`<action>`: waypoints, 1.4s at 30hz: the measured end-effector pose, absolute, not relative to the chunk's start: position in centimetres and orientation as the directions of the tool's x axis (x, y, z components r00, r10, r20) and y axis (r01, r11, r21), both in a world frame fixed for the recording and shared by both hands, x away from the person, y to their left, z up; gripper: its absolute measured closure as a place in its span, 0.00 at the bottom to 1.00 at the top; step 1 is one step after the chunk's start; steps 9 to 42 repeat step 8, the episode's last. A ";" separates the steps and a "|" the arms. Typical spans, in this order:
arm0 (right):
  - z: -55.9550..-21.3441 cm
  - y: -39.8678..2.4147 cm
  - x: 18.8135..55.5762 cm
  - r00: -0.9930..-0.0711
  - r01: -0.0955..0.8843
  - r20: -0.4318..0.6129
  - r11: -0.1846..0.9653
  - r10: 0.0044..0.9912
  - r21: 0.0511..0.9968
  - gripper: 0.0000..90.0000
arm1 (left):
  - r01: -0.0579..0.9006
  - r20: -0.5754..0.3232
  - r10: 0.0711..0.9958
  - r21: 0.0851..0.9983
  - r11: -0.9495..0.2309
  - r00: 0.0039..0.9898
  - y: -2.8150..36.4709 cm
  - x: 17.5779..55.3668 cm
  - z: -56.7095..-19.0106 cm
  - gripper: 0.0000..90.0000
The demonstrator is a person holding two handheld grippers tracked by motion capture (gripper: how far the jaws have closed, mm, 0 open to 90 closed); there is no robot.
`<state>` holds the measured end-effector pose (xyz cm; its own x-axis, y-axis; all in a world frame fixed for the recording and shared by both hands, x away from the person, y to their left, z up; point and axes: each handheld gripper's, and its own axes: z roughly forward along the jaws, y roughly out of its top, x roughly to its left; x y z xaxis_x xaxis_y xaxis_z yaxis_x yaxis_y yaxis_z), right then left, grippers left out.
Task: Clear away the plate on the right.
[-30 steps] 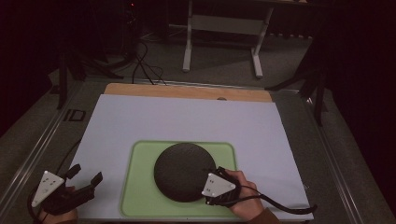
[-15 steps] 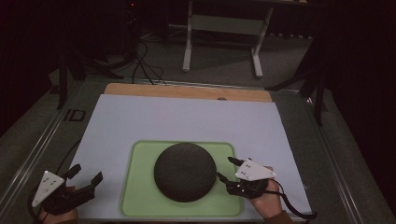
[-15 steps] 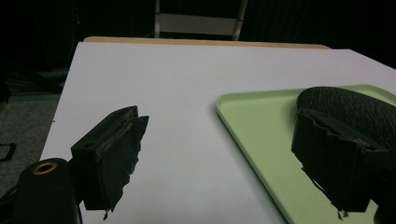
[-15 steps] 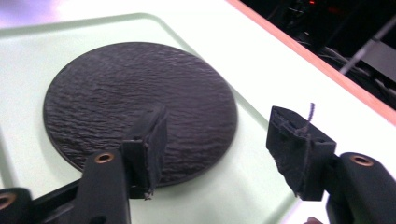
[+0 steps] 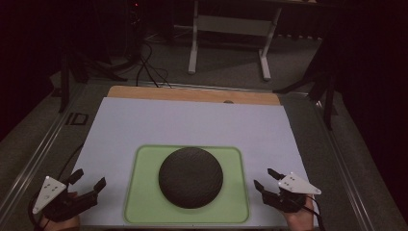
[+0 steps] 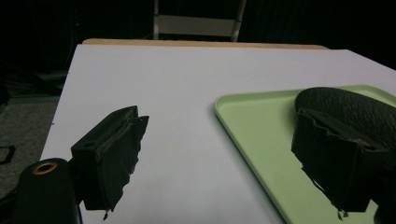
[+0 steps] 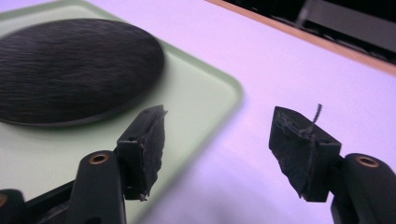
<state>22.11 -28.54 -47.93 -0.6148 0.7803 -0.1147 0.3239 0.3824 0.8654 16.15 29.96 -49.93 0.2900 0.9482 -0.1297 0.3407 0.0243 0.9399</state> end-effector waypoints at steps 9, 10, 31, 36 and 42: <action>-48.6 -31.9 23.1 -0.528 0.392 0.022 0.220 0.849 0.893 0.38 | 0.348 -0.135 0.948 0.937 0.028 0.287 29.9 16.4 -50.0 0.18; -48.6 -31.9 23.1 -0.528 0.392 0.022 0.220 0.849 0.893 0.38 | 0.348 -0.135 0.948 0.937 0.028 0.287 29.9 16.4 -50.0 0.18; -48.6 -31.9 23.1 -0.528 0.392 0.022 0.220 0.849 0.893 0.38 | 0.348 -0.135 0.948 0.937 0.028 0.287 29.9 16.4 -50.0 0.18; -48.6 -31.9 23.1 -0.528 0.392 0.022 0.220 0.849 0.893 0.38 | 0.348 -0.135 0.948 0.937 0.028 0.287 29.9 16.4 -50.0 0.18; -48.6 -31.9 23.1 -0.528 0.392 0.022 0.220 0.849 0.893 0.38 | 0.348 -0.135 0.948 0.937 0.028 0.287 29.9 16.4 -50.0 0.18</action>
